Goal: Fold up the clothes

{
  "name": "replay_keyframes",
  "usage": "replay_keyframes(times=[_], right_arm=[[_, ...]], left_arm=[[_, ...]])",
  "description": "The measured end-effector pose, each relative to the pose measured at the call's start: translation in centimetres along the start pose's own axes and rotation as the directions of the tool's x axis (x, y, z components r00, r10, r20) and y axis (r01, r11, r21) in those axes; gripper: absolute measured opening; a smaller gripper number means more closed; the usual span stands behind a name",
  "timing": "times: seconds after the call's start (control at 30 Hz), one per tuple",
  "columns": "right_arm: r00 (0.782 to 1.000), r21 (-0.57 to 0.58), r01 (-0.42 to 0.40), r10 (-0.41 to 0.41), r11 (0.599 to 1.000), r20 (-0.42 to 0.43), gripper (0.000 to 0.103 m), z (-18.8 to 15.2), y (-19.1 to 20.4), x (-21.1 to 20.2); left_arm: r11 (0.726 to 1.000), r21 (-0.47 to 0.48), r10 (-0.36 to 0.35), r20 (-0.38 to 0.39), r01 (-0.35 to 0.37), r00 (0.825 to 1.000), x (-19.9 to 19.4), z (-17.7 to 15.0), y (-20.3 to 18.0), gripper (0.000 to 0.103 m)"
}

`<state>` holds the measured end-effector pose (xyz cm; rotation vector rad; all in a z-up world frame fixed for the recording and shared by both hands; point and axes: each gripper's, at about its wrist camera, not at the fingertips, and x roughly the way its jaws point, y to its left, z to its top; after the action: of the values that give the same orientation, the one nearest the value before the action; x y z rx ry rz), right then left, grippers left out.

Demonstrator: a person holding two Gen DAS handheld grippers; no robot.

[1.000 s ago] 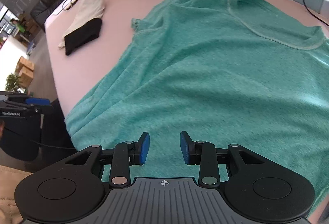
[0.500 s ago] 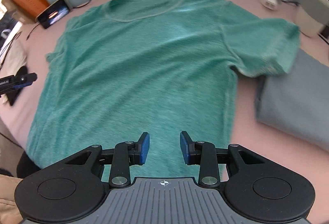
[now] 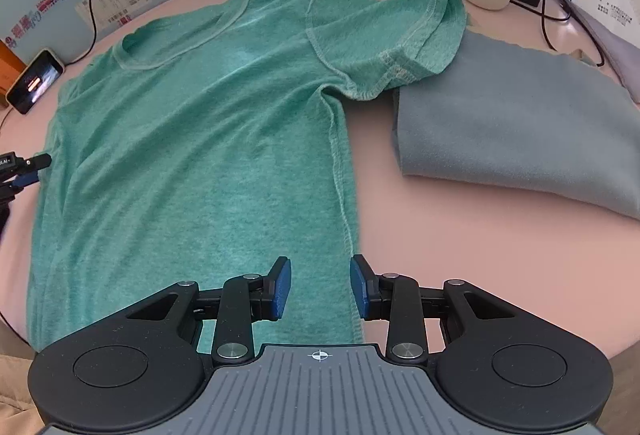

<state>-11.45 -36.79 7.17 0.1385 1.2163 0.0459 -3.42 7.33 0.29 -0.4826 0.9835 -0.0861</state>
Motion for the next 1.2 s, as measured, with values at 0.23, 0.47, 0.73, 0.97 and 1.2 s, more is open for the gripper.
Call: replay_keyframes(times=[0.23,0.47,0.73,0.97,1.2], right_arm=[[0.986,0.104,-0.114,0.100,0.988,0.133,0.032,3.7,-4.5,0.4],[0.988,-0.027,-0.085,0.088,0.996,0.125,0.023,5.8,-0.6,3.7],[0.991,-0.078,0.086,-0.077,0.993,0.109,0.001,8.0,-1.5,5.5],[0.990,-0.081,0.123,-0.117,0.989,0.072,0.001,8.0,-2.1,6.6],[0.996,-0.097,0.076,-0.071,0.992,0.052,0.023,8.8,-2.1,2.9]], left_arm=[[0.998,-0.053,-0.015,0.017,0.016,1.000,-0.1,-0.1,0.6,0.007],[0.994,0.036,0.103,0.072,-0.106,0.992,-0.5,0.9,0.2,0.005],[0.951,0.176,0.234,0.127,-0.254,0.964,-0.6,3.9,1.8,0.005],[0.970,0.131,0.194,0.078,-0.203,0.978,-0.5,4.1,2.2,0.019],[0.976,0.070,0.193,0.137,-0.204,0.971,-3.7,5.1,3.2,0.043]])
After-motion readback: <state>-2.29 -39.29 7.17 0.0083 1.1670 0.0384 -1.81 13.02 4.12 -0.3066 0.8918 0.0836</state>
